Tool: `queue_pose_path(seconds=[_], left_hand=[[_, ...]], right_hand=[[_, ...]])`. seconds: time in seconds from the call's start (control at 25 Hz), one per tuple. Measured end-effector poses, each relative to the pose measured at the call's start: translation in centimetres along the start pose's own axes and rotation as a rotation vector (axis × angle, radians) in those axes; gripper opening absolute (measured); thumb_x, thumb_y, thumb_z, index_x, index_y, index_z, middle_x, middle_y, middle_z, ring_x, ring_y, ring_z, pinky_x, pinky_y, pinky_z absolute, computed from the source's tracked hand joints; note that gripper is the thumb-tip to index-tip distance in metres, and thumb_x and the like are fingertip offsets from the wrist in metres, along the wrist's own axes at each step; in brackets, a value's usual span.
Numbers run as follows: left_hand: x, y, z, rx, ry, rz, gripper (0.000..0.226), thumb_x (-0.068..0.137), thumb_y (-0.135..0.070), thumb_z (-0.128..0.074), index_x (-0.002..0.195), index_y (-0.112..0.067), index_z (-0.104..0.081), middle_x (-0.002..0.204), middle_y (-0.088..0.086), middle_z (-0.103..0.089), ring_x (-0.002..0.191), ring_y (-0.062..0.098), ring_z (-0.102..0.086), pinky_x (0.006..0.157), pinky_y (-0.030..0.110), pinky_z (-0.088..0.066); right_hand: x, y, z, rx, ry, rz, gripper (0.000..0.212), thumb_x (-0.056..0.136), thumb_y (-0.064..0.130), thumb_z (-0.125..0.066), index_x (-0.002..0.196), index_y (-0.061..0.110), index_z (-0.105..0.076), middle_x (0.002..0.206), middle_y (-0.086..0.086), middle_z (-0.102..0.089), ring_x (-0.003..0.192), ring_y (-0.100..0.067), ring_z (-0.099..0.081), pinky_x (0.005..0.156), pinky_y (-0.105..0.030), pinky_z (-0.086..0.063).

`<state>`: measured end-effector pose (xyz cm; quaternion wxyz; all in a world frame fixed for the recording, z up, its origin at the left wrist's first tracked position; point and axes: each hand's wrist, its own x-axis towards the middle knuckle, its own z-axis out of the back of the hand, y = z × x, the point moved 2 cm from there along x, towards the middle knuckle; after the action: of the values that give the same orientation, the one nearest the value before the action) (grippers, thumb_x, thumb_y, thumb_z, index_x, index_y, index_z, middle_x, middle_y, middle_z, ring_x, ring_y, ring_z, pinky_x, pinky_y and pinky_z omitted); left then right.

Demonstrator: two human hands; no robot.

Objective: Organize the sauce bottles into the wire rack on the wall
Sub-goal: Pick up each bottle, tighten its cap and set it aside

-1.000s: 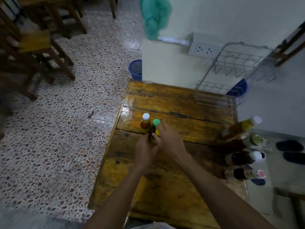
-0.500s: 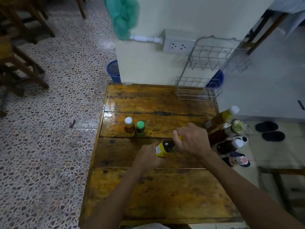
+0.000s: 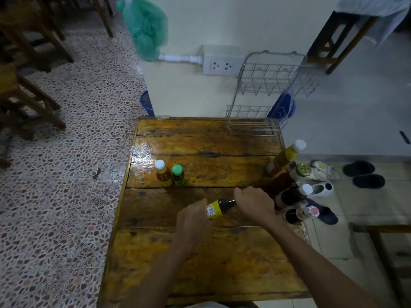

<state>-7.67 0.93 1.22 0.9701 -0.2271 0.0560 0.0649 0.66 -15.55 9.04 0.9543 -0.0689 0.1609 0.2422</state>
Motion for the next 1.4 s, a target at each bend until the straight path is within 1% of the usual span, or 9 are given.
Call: queue_pose_path(seconds=[0.12, 0.2, 0.32, 0.56, 0.84, 0.96, 1.04, 1.16, 1.4], left_hand=[[0.4, -0.7, 0.1, -0.149, 0.133, 0.029, 0.032, 0.075, -0.042, -0.078, 0.093, -0.023, -0.059, 0.084, -0.007, -0.067, 0.071, 0.014, -0.065, 0.056, 0.033, -0.048], [1.1, -0.7, 0.6, -0.481, 0.361, 0.049, 0.028, 0.071, -0.038, -0.079, 0.091, -0.024, -0.065, 0.079, -0.007, -0.070, 0.067, 0.011, -0.066, 0.060, 0.036, -0.053], [1.0, -1.8, 1.9, -0.681, 0.592, 0.013, 0.026, 0.069, -0.030, -0.080, 0.088, -0.018, -0.066, 0.075, -0.004, -0.067, 0.064, 0.011, -0.061, 0.060, 0.032, -0.047], [0.9, -2.6, 1.7, -0.562, 0.425, 0.050, 0.025, 0.066, -0.033, -0.082, 0.081, -0.022, -0.065, 0.077, 0.002, -0.070, 0.062, 0.014, -0.063, 0.057, 0.034, -0.050], [-0.2, -1.9, 1.5, 0.005, 0.239, -0.019, 0.033, 0.074, -0.043, -0.076, 0.093, -0.024, -0.058, 0.082, -0.004, -0.066, 0.068, 0.019, -0.064, 0.061, 0.032, -0.053], [0.7, -1.2, 2.1, -0.128, 0.341, -0.020, 0.030, 0.073, -0.040, -0.077, 0.092, -0.023, -0.061, 0.081, -0.004, -0.069, 0.066, 0.015, -0.065, 0.058, 0.032, -0.053], [1.4, -0.4, 2.9, -0.369, 0.528, -0.024, 0.027, 0.071, -0.034, -0.081, 0.089, -0.024, -0.064, 0.080, -0.005, -0.070, 0.064, 0.008, -0.066, 0.055, 0.024, -0.049], [1.6, 0.0, 4.0, -0.465, 0.634, -0.087, 0.026, 0.072, -0.030, -0.084, 0.088, -0.027, -0.064, 0.080, -0.007, -0.069, 0.063, 0.001, -0.063, 0.059, 0.019, -0.048], [1.4, 0.0, 3.3, -0.490, 0.550, -0.028, 0.026, 0.069, -0.031, -0.083, 0.083, -0.026, -0.062, 0.078, -0.004, -0.069, 0.059, 0.006, -0.062, 0.055, 0.024, -0.050]], right_hand=[[-0.5, -0.9, 0.3, 0.050, -0.089, -0.014, 0.033, 0.105, 0.035, -0.034, 0.113, 0.014, -0.058, 0.092, -0.011, -0.067, 0.078, -0.033, -0.064, 0.059, -0.035, -0.046], [-0.8, -2.3, 0.9, 0.229, -0.287, 0.014, 0.063, 0.102, 0.061, -0.017, 0.091, 0.020, -0.063, 0.076, -0.001, -0.063, 0.065, -0.021, -0.058, 0.052, -0.033, -0.045], [-1.3, -3.9, 2.2, 0.210, -0.511, 0.298, 0.051, 0.104, 0.049, -0.029, 0.072, 0.020, -0.055, 0.065, 0.007, -0.052, 0.057, -0.014, -0.046, 0.042, -0.033, -0.039], [-0.8, -3.5, 1.8, 0.408, -0.529, 0.068, 0.053, 0.097, 0.039, -0.033, 0.052, 0.014, -0.046, 0.048, 0.003, -0.044, 0.040, -0.019, -0.043, 0.039, -0.037, -0.042], [-0.9, -3.1, -1.7, 0.438, 0.094, -0.190, 0.019, 0.104, 0.023, -0.037, 0.091, 0.016, -0.049, 0.092, -0.010, -0.055, 0.096, -0.036, -0.064, 0.074, -0.040, -0.050], [-1.3, -2.1, -1.1, 0.289, -0.130, -0.033, 0.030, 0.106, 0.038, -0.037, 0.104, 0.018, -0.059, 0.080, -0.005, -0.062, 0.068, -0.026, -0.063, 0.052, -0.034, -0.047], [-1.6, -2.2, -0.1, 0.314, -0.329, 0.075, 0.055, 0.104, 0.058, -0.025, 0.080, 0.023, -0.061, 0.066, 0.006, -0.057, 0.054, -0.014, -0.053, 0.042, -0.032, -0.041], [-1.8, -2.0, 1.1, 0.188, -0.523, 0.275, 0.047, 0.103, 0.045, -0.036, 0.069, 0.021, -0.057, 0.063, 0.008, -0.051, 0.052, -0.012, -0.045, 0.039, -0.028, -0.030], [-1.0, -1.3, 1.7, 0.283, -0.579, 0.169, 0.045, 0.099, 0.034, -0.038, 0.056, 0.021, -0.044, 0.053, 0.010, -0.039, 0.044, -0.012, -0.034, 0.042, -0.027, -0.023]])
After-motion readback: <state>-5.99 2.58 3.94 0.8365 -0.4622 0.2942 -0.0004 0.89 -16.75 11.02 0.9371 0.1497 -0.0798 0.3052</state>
